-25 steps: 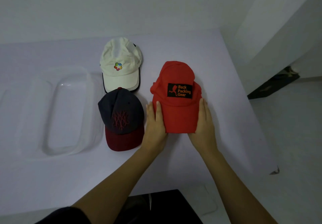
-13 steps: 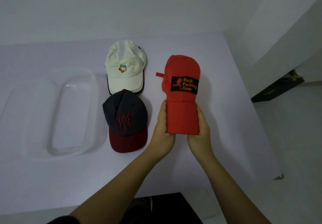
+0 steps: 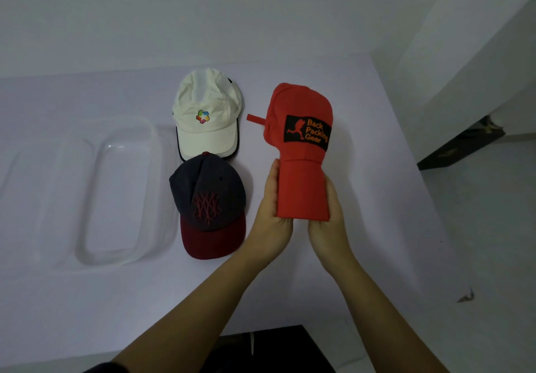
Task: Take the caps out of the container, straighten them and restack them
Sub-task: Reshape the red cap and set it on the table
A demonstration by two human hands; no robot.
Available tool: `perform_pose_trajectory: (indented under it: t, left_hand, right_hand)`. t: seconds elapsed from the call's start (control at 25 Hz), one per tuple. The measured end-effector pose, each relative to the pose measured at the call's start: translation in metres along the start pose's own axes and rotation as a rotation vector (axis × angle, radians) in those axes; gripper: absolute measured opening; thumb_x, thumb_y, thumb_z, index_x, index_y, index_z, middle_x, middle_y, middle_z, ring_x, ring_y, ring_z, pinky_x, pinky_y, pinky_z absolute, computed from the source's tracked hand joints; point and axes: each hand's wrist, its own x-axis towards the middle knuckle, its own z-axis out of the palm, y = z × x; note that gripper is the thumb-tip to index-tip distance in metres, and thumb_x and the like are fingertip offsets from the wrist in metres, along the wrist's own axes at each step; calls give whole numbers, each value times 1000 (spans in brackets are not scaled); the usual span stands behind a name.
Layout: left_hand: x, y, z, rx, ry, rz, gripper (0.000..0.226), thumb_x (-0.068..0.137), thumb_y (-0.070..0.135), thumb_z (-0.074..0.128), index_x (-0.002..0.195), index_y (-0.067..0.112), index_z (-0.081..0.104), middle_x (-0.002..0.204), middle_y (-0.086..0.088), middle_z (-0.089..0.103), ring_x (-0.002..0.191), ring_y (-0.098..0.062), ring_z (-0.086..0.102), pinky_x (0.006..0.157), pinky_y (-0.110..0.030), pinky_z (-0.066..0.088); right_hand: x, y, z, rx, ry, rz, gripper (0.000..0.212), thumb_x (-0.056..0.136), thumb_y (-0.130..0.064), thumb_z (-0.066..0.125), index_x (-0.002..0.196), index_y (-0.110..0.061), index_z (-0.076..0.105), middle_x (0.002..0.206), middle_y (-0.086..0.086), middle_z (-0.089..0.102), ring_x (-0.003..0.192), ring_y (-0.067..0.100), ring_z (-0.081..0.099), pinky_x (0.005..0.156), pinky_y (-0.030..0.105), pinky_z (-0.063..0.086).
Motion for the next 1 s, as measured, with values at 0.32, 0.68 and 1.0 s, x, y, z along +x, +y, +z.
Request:
perform_pose_trajectory:
  t: [0.32,0.68,1.0]
  left_hand:
    - [13,1,-39,-656,-7,-403,73,80,13,43,148,20,20,142,1,42,113,-20,54,79,-37,55]
    - [37,-10,-28,-267,427,-605,47,93,52,34,109,20,64,111,-4,67,102,-21,62,96,-45,48]
    - [42,9,-19,-503,390,-653,43,89,49,50,95,13,73,100,-10,74,93,-27,69,79,-39,56]
  right_hand:
    - [3,38,-47,-698,17,-274,66,92,-40,33,147,-34,-3,158,-1,6,146,21,7,115,39,16]
    - [12,4,-40,426,112,497,58,86,-30,53,141,-20,38,140,2,48,115,21,56,91,38,49]
    - [32,4,1,494,288,731,39,89,-53,48,86,-22,73,83,4,76,86,24,69,76,37,55]
